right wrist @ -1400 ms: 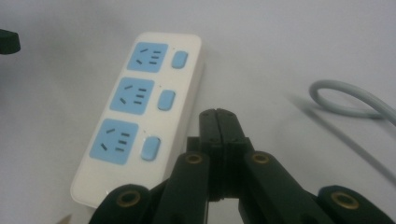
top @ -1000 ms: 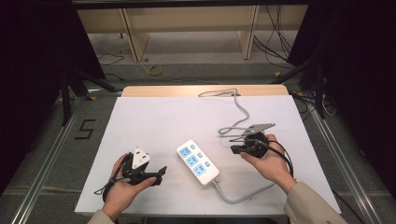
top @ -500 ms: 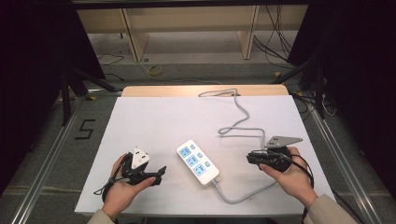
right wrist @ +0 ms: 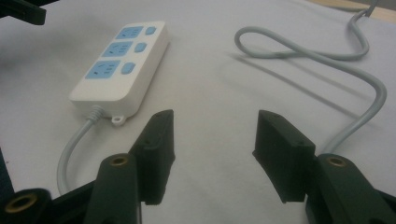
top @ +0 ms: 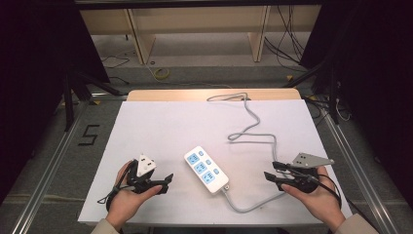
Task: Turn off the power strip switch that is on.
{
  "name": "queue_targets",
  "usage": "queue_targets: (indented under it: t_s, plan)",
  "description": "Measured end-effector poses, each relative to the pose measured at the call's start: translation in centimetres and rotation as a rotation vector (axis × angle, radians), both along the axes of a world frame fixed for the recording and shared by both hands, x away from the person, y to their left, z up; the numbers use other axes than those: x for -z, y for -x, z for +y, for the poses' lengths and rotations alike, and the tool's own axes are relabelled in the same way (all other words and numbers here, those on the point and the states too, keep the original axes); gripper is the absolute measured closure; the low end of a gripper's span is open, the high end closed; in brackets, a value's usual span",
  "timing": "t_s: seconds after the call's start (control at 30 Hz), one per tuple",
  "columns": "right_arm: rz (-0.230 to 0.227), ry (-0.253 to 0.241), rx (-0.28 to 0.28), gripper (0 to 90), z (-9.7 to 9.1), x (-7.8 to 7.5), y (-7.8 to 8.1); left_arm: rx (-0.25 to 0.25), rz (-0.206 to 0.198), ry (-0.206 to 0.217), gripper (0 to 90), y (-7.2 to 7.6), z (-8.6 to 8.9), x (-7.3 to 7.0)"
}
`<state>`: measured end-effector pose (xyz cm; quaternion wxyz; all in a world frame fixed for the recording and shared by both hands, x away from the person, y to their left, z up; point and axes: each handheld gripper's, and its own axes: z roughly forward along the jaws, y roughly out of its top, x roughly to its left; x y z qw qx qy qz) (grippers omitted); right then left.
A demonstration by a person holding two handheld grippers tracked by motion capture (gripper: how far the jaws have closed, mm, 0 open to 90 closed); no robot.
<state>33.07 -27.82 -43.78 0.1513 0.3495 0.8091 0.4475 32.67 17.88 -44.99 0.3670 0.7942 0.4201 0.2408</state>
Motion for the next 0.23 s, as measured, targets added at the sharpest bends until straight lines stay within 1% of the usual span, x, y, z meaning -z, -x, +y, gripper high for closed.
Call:
queue_targets:
  t_s: [0.23]
  plan:
    - [-0.023, -0.009, 0.005, 41.7, -0.45, 0.04, 0.13, 0.000, 0.003, -0.004, 17.7, -0.17, 0.00, 0.07]
